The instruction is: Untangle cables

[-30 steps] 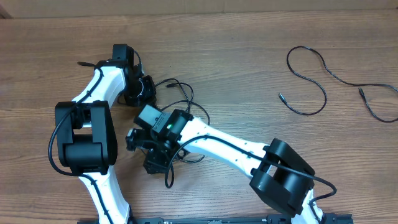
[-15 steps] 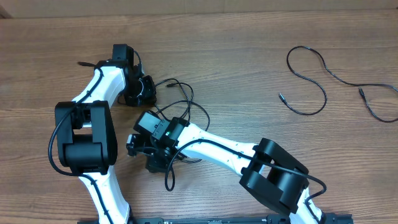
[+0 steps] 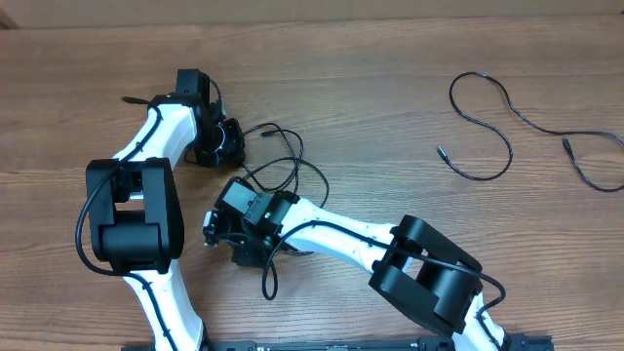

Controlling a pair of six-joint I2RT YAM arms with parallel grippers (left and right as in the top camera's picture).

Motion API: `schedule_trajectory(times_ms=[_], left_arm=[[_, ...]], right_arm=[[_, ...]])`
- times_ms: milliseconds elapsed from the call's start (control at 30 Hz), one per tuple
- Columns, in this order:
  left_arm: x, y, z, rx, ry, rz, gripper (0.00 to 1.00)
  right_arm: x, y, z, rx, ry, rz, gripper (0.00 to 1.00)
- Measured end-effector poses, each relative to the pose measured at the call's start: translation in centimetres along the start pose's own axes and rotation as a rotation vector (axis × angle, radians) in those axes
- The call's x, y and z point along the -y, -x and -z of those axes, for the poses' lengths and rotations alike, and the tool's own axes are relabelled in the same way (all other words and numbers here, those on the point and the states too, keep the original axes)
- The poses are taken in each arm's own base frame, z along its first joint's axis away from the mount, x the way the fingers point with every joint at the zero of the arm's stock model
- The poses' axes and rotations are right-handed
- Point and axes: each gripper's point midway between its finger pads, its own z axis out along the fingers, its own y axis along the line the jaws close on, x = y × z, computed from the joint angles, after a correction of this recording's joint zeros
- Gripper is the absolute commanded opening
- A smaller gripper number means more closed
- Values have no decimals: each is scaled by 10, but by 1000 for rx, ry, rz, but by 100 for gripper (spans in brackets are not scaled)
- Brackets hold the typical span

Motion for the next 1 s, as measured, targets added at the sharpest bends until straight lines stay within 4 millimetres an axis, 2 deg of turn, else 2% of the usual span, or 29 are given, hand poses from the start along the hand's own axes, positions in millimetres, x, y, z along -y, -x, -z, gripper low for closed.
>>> schedule_trajectory(times_ms=[33, 67, 233, 333, 433, 500, 600, 733, 867, 1000], left_arm=[[0, 0, 0, 0, 0, 0, 18], [0, 0, 0, 0, 0, 0, 18], [0, 0, 0, 0, 0, 0, 18], [0, 0, 0, 0, 0, 0, 18], [0, 0, 0, 0, 0, 0, 18], [0, 0, 0, 0, 0, 0, 18], [0, 0, 0, 0, 0, 0, 18], [0, 0, 0, 0, 0, 0, 18], [0, 0, 0, 0, 0, 0, 18], [0, 0, 0, 0, 0, 0, 18]], right_arm=[[0, -3, -2, -7, 1, -2, 30], [0, -6, -4, -14, 2, -3, 5], [2, -3, -5, -3, -10, 2, 4], [1, -12, -4, -43, 0, -15, 4], [2, -17, 4, -78, 7, -41, 4], [11, -7, 19, -43, -13, -71, 4], [27, 18, 59, 60, -61, -101, 4], [44, 51, 150, 256, -157, -111, 4], [44, 58, 226, 386, -227, -116, 4], [46, 49, 270, 446, -271, -133, 4]])
